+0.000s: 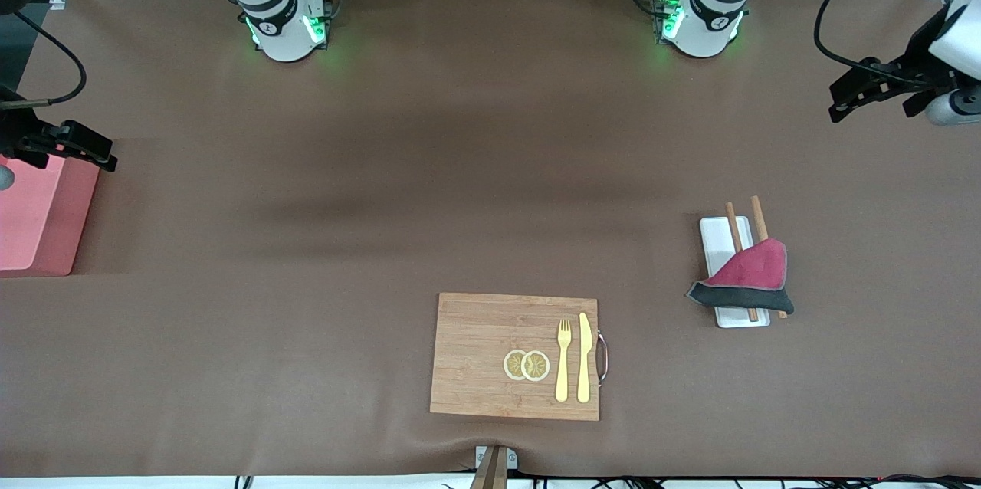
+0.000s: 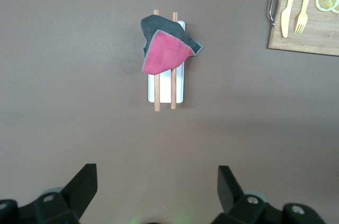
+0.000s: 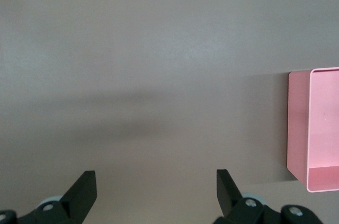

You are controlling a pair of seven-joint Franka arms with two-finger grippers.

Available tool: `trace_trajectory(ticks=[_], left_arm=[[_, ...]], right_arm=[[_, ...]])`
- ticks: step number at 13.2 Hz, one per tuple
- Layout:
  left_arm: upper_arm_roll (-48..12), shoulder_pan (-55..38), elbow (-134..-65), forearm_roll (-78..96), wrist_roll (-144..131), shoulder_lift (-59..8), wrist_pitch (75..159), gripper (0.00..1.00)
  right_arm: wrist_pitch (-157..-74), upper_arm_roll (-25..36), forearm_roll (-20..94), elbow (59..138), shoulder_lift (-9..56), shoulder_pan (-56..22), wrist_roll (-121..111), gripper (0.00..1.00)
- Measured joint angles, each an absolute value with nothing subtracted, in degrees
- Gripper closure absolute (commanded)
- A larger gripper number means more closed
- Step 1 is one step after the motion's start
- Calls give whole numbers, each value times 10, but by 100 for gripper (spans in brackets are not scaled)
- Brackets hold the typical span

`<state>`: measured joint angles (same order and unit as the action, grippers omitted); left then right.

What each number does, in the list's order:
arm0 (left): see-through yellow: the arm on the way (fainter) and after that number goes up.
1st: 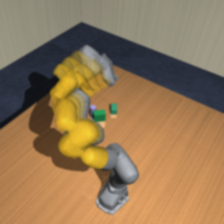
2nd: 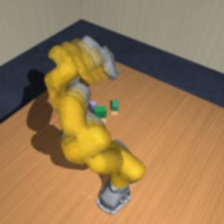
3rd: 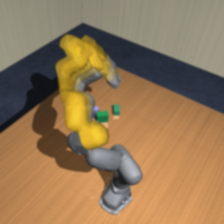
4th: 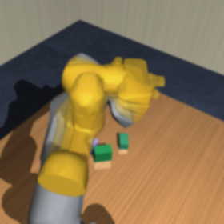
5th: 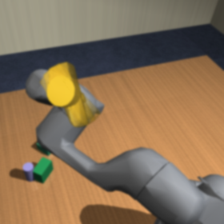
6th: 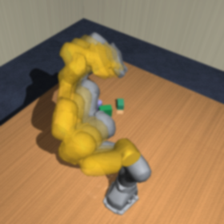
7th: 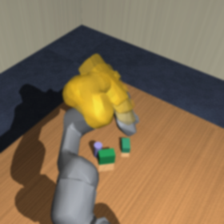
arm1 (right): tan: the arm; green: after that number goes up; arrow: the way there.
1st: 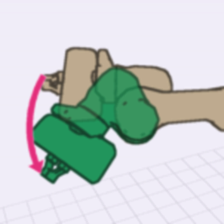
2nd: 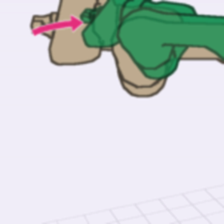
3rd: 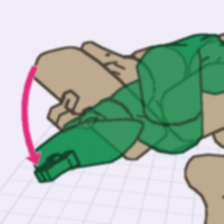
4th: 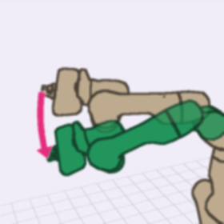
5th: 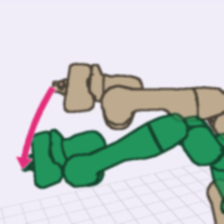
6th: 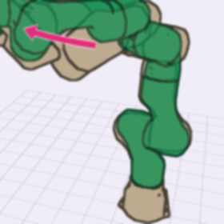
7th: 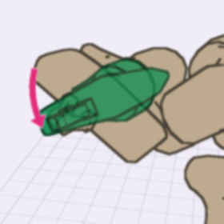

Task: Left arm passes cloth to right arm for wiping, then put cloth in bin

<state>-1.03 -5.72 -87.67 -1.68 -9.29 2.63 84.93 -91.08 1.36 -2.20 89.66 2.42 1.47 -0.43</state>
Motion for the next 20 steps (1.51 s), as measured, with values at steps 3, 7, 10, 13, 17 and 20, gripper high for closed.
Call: trace_trajectory(ticks=[3,7,10,13,17,20], left_arm=[[-9,-55,-876,-17,-93,26,848,0],[-7,-54,-872,-17,-92,26,848,0],[-8,-54,-871,-17,-92,25,845,0],[-8,-54,-872,-17,-92,17,843,0],[-8,-54,-872,-4,-93,-10,849,0],[-9,-54,-874,8,-93,-40,872,0]], right_arm=[[-910,14,-22,897,25,15,-7,0],[-910,14,-22,897,25,17,-9,0],[-910,14,-22,897,25,18,-10,0],[-910,14,-22,897,26,18,-10,0],[-910,14,-22,897,27,18,-11,0],[-909,14,-22,897,28,18,-11,0]])
